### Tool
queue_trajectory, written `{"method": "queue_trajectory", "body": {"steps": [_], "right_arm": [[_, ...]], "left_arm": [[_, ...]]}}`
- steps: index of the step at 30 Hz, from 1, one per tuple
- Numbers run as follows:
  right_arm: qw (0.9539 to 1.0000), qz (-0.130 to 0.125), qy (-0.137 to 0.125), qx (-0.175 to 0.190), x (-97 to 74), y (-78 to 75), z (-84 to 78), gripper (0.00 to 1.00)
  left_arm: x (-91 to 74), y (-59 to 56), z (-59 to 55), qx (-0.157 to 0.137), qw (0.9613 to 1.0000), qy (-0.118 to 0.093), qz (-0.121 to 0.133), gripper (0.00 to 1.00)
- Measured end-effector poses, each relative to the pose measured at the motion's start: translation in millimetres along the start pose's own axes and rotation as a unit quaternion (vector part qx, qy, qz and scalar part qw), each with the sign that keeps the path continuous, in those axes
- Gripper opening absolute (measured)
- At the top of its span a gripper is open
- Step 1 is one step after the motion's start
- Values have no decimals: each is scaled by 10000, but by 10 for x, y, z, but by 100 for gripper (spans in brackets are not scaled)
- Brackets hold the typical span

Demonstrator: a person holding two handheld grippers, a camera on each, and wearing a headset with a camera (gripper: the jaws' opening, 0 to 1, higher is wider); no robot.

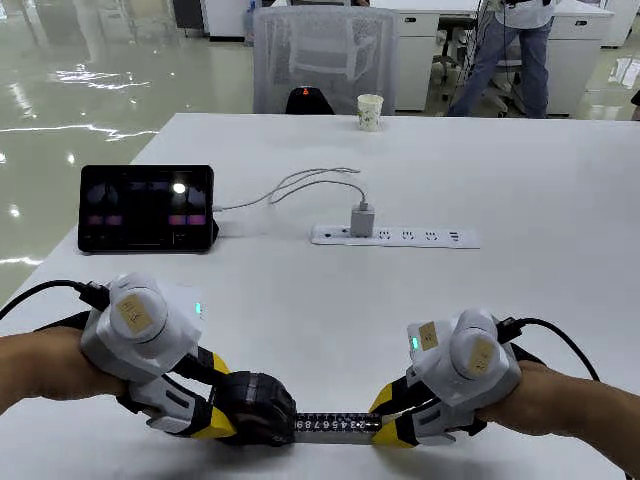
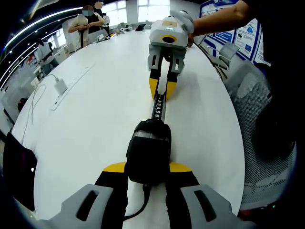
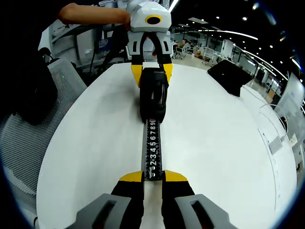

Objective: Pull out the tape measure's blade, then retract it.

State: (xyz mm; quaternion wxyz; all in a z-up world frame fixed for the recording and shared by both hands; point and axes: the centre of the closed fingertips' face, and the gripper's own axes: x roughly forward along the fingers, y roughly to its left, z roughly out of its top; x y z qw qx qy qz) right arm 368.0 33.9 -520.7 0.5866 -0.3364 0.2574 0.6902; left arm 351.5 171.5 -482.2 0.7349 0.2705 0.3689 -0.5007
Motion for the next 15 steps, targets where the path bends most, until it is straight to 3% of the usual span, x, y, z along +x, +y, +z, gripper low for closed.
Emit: {"method": "queue_trajectory", "body": {"steps": [15], "right_arm": [[9999, -47, 90, 69, -133, 3, -159, 9]], "left_arm": [[2, 1, -1, -14, 10000, 0, 7, 24]]}}
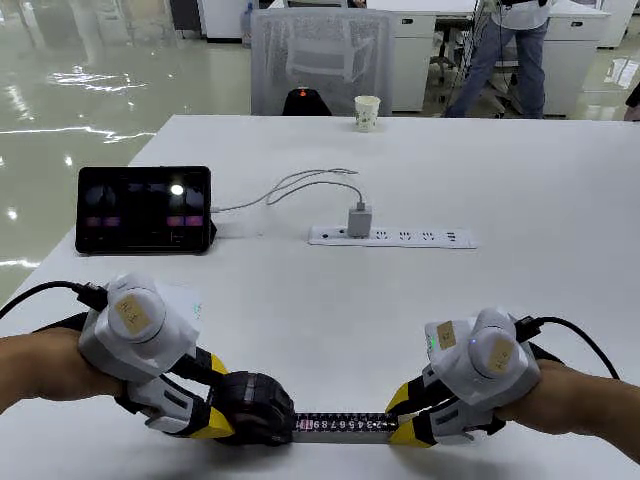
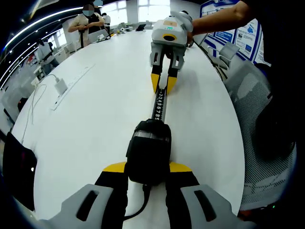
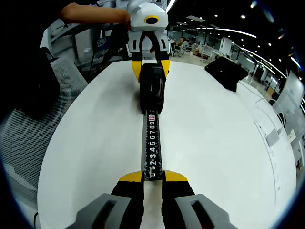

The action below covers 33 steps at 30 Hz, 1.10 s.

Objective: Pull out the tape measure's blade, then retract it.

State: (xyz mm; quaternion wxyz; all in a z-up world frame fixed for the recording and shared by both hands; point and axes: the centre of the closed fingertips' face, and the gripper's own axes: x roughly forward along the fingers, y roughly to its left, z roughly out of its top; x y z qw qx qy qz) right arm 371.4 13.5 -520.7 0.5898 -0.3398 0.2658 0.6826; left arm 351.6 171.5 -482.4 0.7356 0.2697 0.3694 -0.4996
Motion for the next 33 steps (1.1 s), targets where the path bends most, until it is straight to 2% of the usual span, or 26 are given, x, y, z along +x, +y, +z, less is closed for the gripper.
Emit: {"method": "queue_trajectory", "body": {"steps": [33], "right_arm": [[9994, -171, 200, 216, -352, 34, -419, 9]], "left_arm": [[-4, -15, 11, 16, 10000, 53, -20, 24]]}}
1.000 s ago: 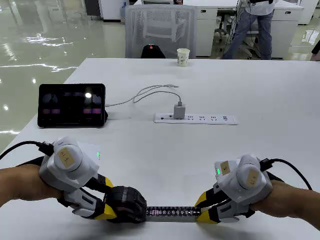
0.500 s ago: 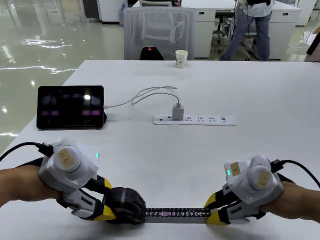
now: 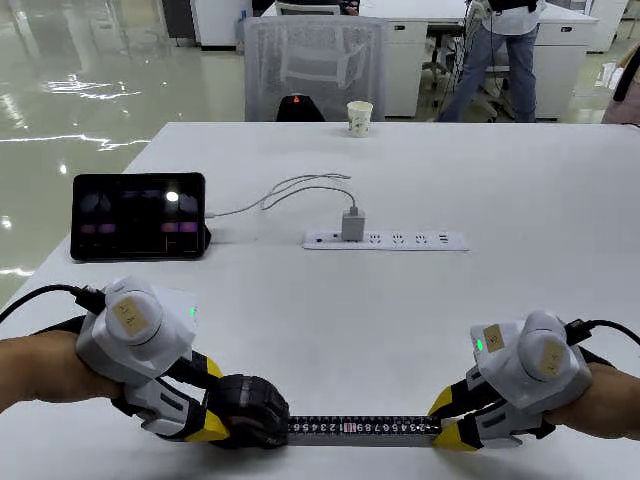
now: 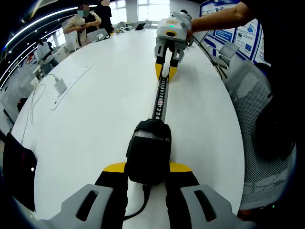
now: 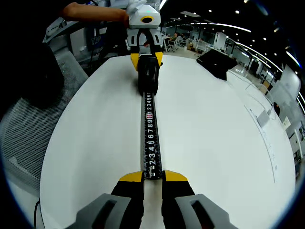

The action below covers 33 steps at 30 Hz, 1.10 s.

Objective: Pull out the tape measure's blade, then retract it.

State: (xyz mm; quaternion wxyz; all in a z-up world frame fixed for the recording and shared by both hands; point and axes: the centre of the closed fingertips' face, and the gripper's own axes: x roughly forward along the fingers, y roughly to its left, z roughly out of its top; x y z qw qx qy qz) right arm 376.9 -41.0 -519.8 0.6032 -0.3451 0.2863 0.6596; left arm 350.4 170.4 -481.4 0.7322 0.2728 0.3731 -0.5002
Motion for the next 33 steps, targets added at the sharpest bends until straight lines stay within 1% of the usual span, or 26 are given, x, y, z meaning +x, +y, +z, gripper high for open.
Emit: {"method": "queue_trajectory", "body": {"steps": [8, 33], "right_arm": [[10000, -28, 43, 38, -77, 4, -94, 9], [9994, -114, 299, 92, -312, -15, -430, 9]], "left_arm": [[0, -2, 1, 2, 10000, 17, -8, 24], [7, 10, -9, -11, 10000, 34, -24, 24]]}}
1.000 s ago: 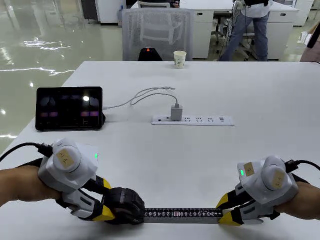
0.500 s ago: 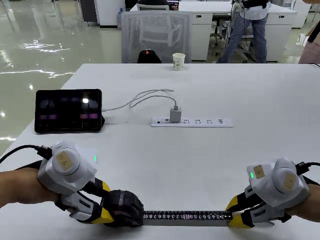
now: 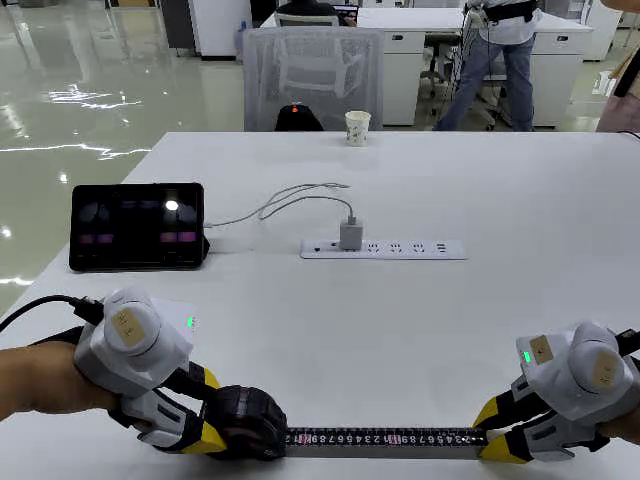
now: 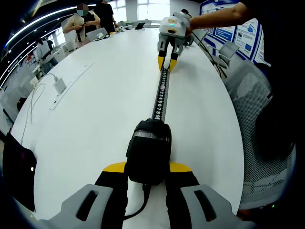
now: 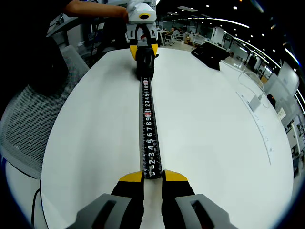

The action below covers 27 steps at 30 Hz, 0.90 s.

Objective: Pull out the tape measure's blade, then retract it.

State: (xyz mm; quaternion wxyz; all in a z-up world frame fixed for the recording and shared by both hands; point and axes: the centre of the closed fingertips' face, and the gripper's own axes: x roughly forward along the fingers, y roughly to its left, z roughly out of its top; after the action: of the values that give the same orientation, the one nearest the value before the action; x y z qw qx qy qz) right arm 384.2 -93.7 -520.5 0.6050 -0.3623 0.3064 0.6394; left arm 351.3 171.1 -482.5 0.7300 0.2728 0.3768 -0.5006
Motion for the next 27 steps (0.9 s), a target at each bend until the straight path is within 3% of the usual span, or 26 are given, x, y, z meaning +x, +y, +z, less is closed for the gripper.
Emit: {"method": "queue_trajectory", "body": {"steps": [27], "right_arm": [[9997, -18, 239, -49, -28, -4, -52, 11]], "left_arm": [[6, 4, 14, 14, 9999, 143, 95, 26]]}}
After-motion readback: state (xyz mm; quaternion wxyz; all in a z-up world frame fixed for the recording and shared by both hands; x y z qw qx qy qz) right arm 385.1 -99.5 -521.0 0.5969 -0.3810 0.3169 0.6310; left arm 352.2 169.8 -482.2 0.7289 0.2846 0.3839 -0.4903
